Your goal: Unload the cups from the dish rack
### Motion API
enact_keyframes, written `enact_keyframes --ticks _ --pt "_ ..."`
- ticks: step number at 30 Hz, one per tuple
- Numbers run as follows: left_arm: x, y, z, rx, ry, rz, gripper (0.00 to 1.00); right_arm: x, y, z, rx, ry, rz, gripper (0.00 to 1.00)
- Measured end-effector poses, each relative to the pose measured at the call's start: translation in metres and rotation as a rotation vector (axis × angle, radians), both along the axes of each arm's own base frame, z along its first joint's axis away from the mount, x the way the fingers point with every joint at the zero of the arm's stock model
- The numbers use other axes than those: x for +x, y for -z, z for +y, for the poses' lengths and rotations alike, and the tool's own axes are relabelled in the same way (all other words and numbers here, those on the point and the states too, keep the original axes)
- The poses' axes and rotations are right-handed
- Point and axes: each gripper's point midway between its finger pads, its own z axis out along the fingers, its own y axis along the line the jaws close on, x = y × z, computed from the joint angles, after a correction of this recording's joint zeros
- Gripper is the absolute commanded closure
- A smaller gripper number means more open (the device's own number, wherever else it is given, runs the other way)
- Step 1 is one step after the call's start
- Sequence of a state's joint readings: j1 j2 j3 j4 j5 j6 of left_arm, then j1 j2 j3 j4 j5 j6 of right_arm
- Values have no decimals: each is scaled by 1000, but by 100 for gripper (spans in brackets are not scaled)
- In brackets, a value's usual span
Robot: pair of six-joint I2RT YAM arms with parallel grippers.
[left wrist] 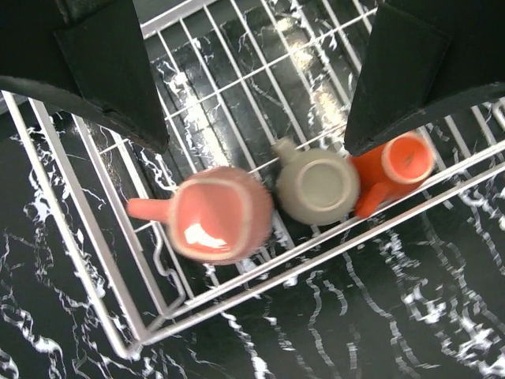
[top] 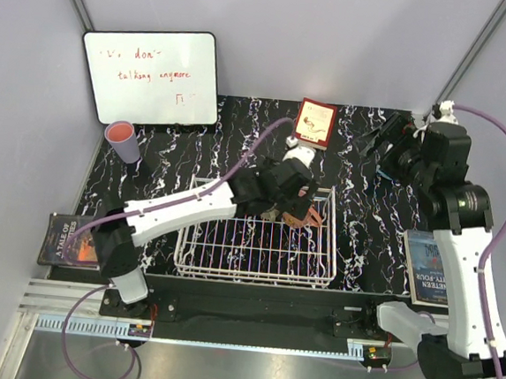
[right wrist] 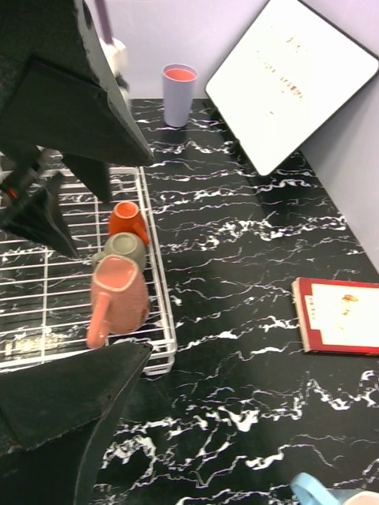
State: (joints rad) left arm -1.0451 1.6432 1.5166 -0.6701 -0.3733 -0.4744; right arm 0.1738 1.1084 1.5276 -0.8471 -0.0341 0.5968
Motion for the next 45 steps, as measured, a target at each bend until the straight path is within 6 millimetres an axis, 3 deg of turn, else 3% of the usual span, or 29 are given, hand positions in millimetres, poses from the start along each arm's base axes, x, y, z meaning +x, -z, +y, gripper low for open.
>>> enact_keyframes --ticks 6,12,19,26,35,38,42,43,44,45 --pt "-1 25 -34 71 49 5 1 -25 25 3 13 -36 41 0" --pt "11 45 -46 116 37 8 1 -33 52 12 33 -74 112 0" --pt "28 55 -57 111 12 13 1 -43 47 20 44 -110 92 0" --pt "45 71 -54 84 -32 69 1 -48 44 25 45 -130 80 0" --pt "34 93 -62 58 -15 148 10 -49 45 27 43 -140 83 0" --pt "30 100 -61 58 -15 165 23 -49 48 27 41 -140 90 0" --pt "27 98 -62 37 -9 172 64 -49 53 27 39 -140 102 0" --pt "26 97 -61 35 -10 171 87 -49 54 28 38 -140 105 0" --pt "25 97 -60 36 -7 172 100 -49 55 27 38 -139 106 0" --pt "24 97 -59 39 -7 174 100 -49 55 27 36 -137 107 0"
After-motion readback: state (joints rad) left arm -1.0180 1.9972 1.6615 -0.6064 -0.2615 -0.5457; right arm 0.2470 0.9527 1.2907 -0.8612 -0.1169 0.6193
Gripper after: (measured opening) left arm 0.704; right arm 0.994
